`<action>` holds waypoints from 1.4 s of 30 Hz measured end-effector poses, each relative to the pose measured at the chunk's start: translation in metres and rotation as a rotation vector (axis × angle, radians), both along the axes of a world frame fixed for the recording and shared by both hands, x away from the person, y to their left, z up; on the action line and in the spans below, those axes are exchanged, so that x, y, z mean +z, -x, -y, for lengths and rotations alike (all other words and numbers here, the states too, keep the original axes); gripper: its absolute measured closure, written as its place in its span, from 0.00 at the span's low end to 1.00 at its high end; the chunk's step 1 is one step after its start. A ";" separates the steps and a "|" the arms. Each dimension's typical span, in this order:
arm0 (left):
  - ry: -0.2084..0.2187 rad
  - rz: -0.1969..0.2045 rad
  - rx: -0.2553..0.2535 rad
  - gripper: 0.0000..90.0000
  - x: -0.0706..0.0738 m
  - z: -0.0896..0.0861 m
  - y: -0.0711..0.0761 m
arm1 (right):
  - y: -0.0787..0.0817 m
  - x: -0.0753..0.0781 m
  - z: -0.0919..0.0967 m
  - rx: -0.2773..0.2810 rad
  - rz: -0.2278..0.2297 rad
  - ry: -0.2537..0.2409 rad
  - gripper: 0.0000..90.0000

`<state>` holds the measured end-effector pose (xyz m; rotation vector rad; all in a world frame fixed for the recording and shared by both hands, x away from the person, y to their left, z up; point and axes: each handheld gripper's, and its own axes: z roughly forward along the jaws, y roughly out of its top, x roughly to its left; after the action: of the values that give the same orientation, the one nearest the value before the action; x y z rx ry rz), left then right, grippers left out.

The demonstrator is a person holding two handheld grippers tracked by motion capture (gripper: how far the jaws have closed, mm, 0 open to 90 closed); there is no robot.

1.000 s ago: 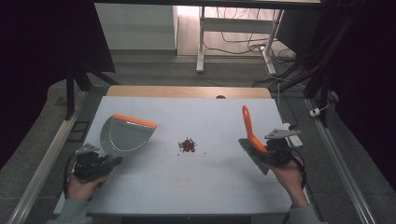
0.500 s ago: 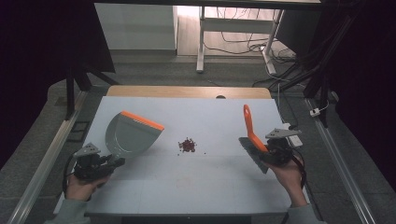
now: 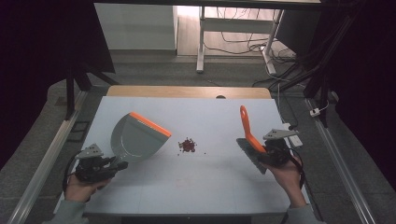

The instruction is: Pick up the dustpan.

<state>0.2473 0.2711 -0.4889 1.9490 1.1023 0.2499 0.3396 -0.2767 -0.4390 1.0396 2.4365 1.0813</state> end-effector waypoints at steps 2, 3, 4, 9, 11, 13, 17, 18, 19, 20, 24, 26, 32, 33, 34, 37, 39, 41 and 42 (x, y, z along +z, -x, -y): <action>-0.011 -0.006 -0.019 0.69 0.000 0.003 0.000 | 0.000 0.000 0.000 0.002 -0.002 0.003 0.86; -0.016 -0.009 -0.029 0.69 0.000 0.005 0.000 | 0.000 -0.002 0.000 0.003 -0.003 0.006 0.86; -0.020 -0.012 -0.040 0.69 0.000 0.006 0.000 | 0.000 -0.002 0.000 0.004 -0.005 0.007 0.86; -0.035 -0.021 -0.083 0.69 -0.002 0.011 0.000 | 0.000 -0.003 -0.001 0.005 -0.006 0.011 0.86; -0.040 -0.025 -0.094 0.69 -0.002 0.013 0.000 | 0.000 -0.003 -0.001 0.001 -0.010 0.013 0.86; -0.049 -0.032 -0.107 0.69 -0.003 0.015 0.000 | 0.000 -0.003 -0.001 0.002 -0.010 0.015 0.86; -0.070 -0.064 -0.132 0.69 -0.003 0.020 -0.001 | 0.000 -0.004 0.000 0.005 -0.009 0.016 0.86; -0.071 -0.072 -0.143 0.69 -0.003 0.021 -0.001 | 0.000 -0.004 0.000 0.005 -0.010 0.015 0.86; -0.074 -0.076 -0.152 0.69 -0.004 0.022 -0.001 | 0.000 -0.004 0.000 0.005 -0.010 0.016 0.86; -0.077 -0.083 -0.163 0.69 -0.004 0.023 -0.001 | 0.000 -0.004 -0.001 0.006 -0.010 0.016 0.86; -0.090 -0.100 -0.183 0.69 -0.005 0.025 -0.001 | 0.000 -0.004 0.000 0.006 -0.011 0.016 0.86; -0.098 -0.109 -0.187 0.69 -0.006 0.026 0.000 | 0.001 -0.004 -0.001 0.002 -0.012 0.019 0.86; -0.114 -0.134 -0.228 0.69 -0.009 0.030 0.000 | 0.000 -0.007 -0.002 0.005 -0.018 0.025 0.86; -0.118 -0.137 -0.232 0.69 -0.010 0.031 0.000 | 0.000 -0.007 -0.002 0.005 -0.018 0.025 0.86; -0.119 -0.143 -0.235 0.69 -0.011 0.032 0.000 | 0.000 -0.007 -0.002 0.006 -0.018 0.026 0.86; -0.129 -0.158 -0.248 0.69 -0.012 0.033 0.000 | 0.000 -0.007 -0.002 0.007 -0.019 0.027 0.86; -0.128 -0.167 -0.249 0.69 -0.013 0.033 0.002 | 0.000 -0.007 -0.002 0.008 -0.020 0.027 0.86; -0.126 -0.175 -0.255 0.69 -0.015 0.033 0.004 | 0.000 -0.007 -0.002 0.007 -0.021 0.027 0.86; -0.127 -0.180 -0.257 0.69 -0.015 0.033 0.005 | 0.000 -0.007 -0.002 0.007 -0.021 0.027 0.86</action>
<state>0.2419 0.2382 -0.5043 2.2368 0.9534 0.0042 0.3394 -0.2751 -0.4460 1.0400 2.4656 1.0418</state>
